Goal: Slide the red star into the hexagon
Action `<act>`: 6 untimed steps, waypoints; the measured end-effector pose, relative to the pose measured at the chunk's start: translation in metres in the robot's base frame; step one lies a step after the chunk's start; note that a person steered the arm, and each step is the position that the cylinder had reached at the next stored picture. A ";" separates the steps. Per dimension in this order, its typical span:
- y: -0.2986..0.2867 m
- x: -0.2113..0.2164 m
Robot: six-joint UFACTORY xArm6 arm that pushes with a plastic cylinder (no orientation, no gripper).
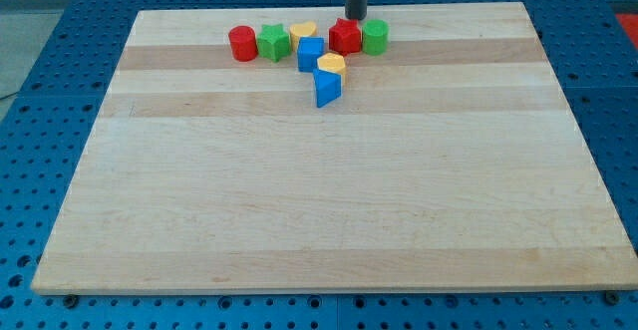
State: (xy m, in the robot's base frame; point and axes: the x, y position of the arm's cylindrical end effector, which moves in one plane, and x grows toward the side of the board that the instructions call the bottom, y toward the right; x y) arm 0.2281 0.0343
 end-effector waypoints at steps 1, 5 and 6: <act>0.012 0.037; 0.012 0.020; 0.012 0.070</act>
State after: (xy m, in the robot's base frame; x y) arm 0.2978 0.0462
